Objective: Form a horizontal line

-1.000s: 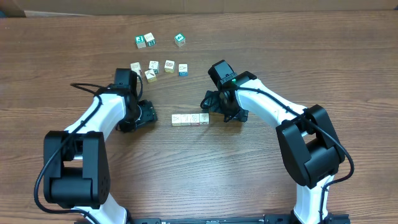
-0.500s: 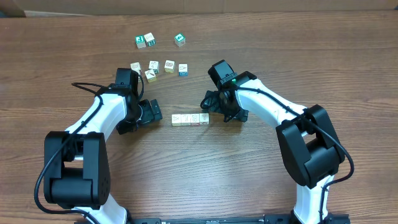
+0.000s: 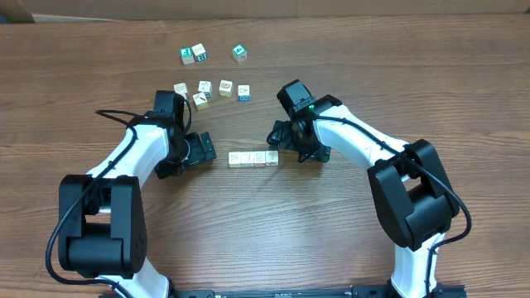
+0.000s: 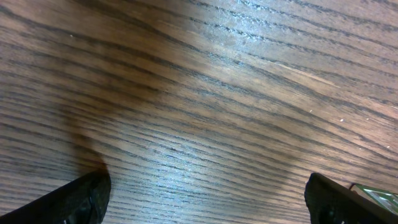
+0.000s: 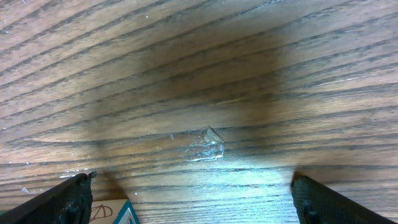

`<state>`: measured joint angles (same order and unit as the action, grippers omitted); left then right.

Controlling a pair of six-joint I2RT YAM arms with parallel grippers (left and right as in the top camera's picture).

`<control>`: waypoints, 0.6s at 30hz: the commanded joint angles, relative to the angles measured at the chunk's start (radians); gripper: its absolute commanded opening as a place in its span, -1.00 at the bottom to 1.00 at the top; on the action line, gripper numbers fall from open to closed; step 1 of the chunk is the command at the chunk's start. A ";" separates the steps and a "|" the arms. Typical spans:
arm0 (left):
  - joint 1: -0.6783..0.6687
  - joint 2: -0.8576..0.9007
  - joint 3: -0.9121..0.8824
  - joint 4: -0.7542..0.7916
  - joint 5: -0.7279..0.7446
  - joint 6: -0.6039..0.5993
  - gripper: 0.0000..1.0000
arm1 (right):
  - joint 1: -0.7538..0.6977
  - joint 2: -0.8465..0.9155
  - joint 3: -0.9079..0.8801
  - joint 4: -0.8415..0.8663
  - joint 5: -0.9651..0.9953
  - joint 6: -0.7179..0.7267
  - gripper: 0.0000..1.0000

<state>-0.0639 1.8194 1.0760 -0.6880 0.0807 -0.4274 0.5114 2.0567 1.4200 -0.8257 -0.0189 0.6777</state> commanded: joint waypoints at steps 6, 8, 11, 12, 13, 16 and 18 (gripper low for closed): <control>-0.001 -0.048 0.000 -0.007 -0.003 -0.006 0.99 | -0.003 0.015 -0.014 0.006 -0.001 0.003 1.00; -0.001 -0.083 0.000 -0.007 -0.003 -0.006 0.99 | -0.003 0.015 -0.014 0.006 -0.001 0.003 1.00; -0.001 -0.146 0.000 -0.007 -0.019 -0.006 0.99 | -0.003 0.015 -0.014 0.006 -0.001 0.003 1.00; 0.000 -0.164 0.000 -0.008 -0.029 -0.006 0.99 | -0.003 0.015 -0.014 0.006 -0.002 0.003 1.00; -0.001 -0.185 0.000 -0.014 -0.038 -0.006 0.99 | -0.003 0.015 -0.014 0.008 -0.002 0.003 1.00; -0.001 -0.238 -0.002 -0.050 -0.043 0.000 1.00 | -0.003 0.015 -0.014 0.009 -0.002 0.003 1.00; -0.001 -0.277 -0.012 -0.060 -0.047 0.026 0.99 | -0.003 0.015 -0.014 0.009 -0.001 0.003 1.00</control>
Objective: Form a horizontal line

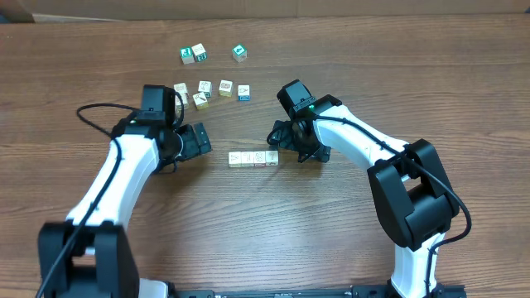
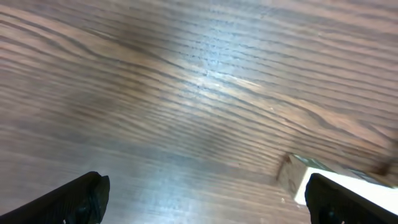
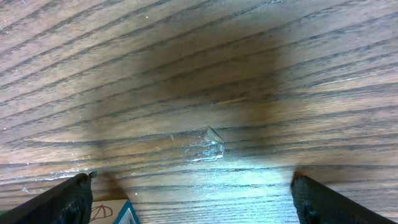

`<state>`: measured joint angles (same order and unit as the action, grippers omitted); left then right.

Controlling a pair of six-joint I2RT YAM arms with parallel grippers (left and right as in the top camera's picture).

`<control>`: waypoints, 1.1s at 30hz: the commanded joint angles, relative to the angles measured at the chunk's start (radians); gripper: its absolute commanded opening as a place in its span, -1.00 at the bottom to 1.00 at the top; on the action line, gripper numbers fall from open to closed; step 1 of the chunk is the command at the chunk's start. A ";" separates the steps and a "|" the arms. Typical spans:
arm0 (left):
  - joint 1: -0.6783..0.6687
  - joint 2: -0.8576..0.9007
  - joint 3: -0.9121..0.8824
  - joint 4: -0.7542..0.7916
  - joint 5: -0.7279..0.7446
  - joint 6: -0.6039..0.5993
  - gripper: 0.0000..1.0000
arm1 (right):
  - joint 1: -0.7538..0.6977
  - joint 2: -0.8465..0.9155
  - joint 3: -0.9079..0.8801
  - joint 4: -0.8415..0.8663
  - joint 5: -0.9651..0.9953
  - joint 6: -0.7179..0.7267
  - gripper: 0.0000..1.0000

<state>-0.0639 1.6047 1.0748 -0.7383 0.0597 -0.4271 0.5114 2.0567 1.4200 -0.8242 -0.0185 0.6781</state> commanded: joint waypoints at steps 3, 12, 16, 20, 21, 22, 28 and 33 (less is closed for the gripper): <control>-0.001 -0.107 -0.037 0.013 -0.026 0.062 0.99 | -0.003 0.015 -0.014 0.008 -0.002 0.003 1.00; -0.001 -0.299 -0.362 0.529 0.077 0.065 0.99 | -0.003 0.015 -0.014 0.014 -0.002 0.003 1.00; -0.002 -0.389 -0.537 0.810 0.128 0.064 0.99 | -0.003 0.015 -0.014 0.015 -0.002 0.003 1.00; -0.002 -0.476 -0.674 1.015 0.137 0.065 0.99 | -0.003 0.015 -0.014 0.015 -0.002 0.003 1.00; -0.002 -0.501 -0.707 1.059 0.137 0.065 0.99 | -0.003 0.015 -0.014 0.015 -0.002 0.003 1.00; -0.002 -0.531 -0.744 1.105 0.137 0.065 0.99 | -0.003 0.015 -0.014 0.015 -0.002 0.003 1.00; -0.002 -0.686 -0.905 1.292 0.136 0.080 0.99 | -0.003 0.015 -0.014 0.015 -0.002 0.003 1.00; -0.002 -0.866 -1.008 1.319 0.111 0.116 0.99 | -0.003 0.015 -0.014 0.015 -0.002 0.003 1.00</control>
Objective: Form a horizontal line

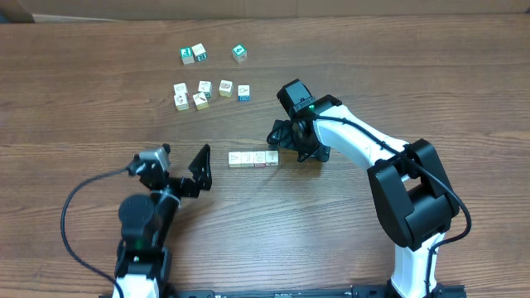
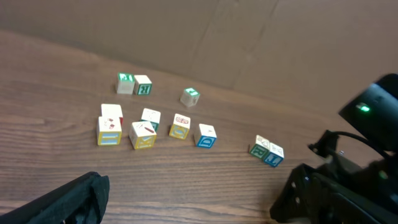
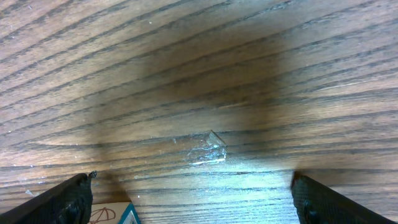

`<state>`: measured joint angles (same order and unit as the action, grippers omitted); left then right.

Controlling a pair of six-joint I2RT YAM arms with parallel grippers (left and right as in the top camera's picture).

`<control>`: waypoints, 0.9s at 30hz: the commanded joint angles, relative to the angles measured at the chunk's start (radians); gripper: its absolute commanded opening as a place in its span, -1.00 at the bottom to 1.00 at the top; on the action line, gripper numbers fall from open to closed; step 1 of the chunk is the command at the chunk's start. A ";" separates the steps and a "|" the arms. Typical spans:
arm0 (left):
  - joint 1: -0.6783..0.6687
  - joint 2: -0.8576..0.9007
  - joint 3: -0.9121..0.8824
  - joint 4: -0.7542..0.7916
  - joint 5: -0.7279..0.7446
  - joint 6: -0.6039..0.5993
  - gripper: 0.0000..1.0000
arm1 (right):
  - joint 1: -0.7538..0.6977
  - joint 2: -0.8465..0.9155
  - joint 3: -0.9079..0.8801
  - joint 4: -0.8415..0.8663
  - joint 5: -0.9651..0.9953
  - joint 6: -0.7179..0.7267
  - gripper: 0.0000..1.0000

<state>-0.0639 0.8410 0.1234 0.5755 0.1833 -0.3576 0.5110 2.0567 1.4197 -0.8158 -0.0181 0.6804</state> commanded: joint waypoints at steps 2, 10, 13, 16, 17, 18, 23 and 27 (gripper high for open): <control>-0.002 -0.167 -0.089 0.005 -0.020 0.056 0.99 | -0.003 0.015 -0.013 0.007 -0.002 0.001 1.00; -0.002 -0.286 -0.118 -0.092 -0.030 0.078 0.99 | -0.003 0.015 -0.013 0.006 -0.002 0.001 1.00; -0.002 -0.346 -0.118 -0.139 -0.030 0.103 0.99 | -0.003 0.015 -0.013 0.006 -0.002 0.001 1.00; -0.002 -0.426 -0.118 -0.204 -0.030 0.127 0.99 | -0.003 0.015 -0.013 0.006 -0.003 0.001 1.00; -0.002 -0.454 -0.118 -0.228 -0.030 0.133 0.99 | -0.003 0.015 -0.013 0.006 -0.003 0.001 1.00; -0.002 -0.477 -0.118 -0.247 -0.030 0.137 0.99 | -0.003 0.015 -0.013 0.006 -0.003 0.001 1.00; -0.002 -0.575 -0.118 -0.338 -0.030 0.142 0.99 | -0.003 0.015 -0.013 0.006 -0.002 0.001 1.00; -0.002 -0.651 -0.118 -0.431 -0.030 0.181 0.99 | -0.003 0.015 -0.013 0.007 -0.003 0.001 1.00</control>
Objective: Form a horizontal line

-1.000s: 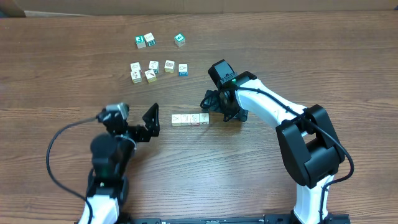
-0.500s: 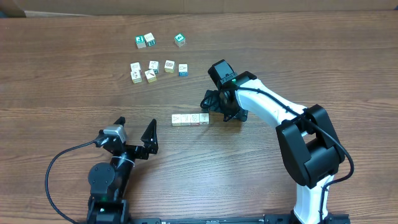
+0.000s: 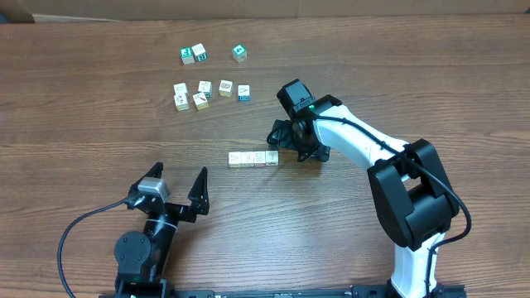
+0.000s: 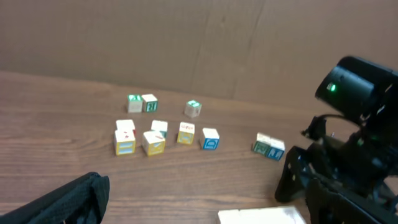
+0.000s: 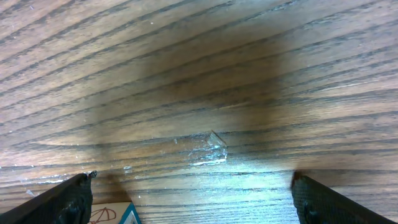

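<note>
A short straight row of pale blocks (image 3: 253, 158) lies left to right at the table's middle; its near end shows as a white face (image 4: 261, 216). My right gripper (image 3: 286, 141) stands low and open just off the row's right end. Only bare wood lies between its fingertips (image 5: 68, 199), and one block corner (image 5: 109, 213) sits beside the left one. My left gripper (image 3: 176, 180) is open and empty, drawn back to the front left, well short of the row.
Loose blocks lie at the back left: a cluster (image 3: 207, 91), a pair (image 3: 193, 55) and a single green one (image 3: 239, 53). In the left wrist view two more blocks (image 4: 268, 148) sit close by the right arm (image 4: 354, 124). Cardboard wall behind.
My left arm has drawn slightly further toward the front edge, its gripper still open. The right gripper and the row have not moved.
My left gripper was open and low beside the row's left end, then a little further left. Then the arm was folded back at the front left, looking out over the table, and it sits there now. The right gripper stayed open at the row's right end throughout.
</note>
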`<state>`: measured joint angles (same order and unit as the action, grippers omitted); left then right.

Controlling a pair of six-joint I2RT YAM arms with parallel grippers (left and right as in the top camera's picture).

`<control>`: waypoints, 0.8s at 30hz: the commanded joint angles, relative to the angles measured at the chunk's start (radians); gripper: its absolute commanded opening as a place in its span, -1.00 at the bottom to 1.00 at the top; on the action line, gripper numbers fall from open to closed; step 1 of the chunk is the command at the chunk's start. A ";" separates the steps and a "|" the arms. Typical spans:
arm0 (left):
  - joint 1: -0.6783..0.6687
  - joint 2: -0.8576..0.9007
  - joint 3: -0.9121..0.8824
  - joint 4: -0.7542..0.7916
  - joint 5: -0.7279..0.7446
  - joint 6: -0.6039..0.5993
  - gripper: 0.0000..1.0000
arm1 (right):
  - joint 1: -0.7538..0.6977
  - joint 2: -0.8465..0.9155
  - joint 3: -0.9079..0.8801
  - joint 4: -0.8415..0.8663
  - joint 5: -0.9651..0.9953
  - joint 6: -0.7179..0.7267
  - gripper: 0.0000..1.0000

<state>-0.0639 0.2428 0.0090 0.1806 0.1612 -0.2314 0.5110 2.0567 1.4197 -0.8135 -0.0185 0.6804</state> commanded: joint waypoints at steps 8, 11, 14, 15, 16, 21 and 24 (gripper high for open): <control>-0.002 -0.211 -0.004 -0.212 -0.014 0.122 0.99 | -0.003 0.015 -0.013 0.005 -0.003 0.001 1.00; -0.002 -0.240 -0.004 -0.244 -0.014 0.150 0.99 | -0.003 0.015 -0.013 0.005 -0.003 0.001 1.00; -0.002 -0.240 -0.004 -0.245 -0.015 0.170 0.99 | -0.003 0.015 -0.013 0.005 -0.003 0.001 1.00; -0.002 -0.240 -0.004 -0.246 -0.016 0.178 0.99 | -0.003 0.015 -0.013 0.005 -0.003 0.001 1.00; -0.002 -0.240 -0.004 -0.248 -0.016 0.189 0.99 | -0.003 0.015 -0.013 0.005 -0.003 0.001 1.00; -0.002 -0.240 -0.004 -0.251 -0.045 0.211 0.99 | -0.003 0.015 -0.013 0.004 -0.006 0.001 1.00; -0.002 -0.240 -0.004 -0.251 -0.046 0.210 0.99 | -0.003 0.015 -0.013 0.004 -0.006 0.001 1.00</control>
<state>-0.0639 0.0158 0.0086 -0.0643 0.1341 -0.0521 0.5110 2.0567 1.4197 -0.8127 -0.0185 0.6800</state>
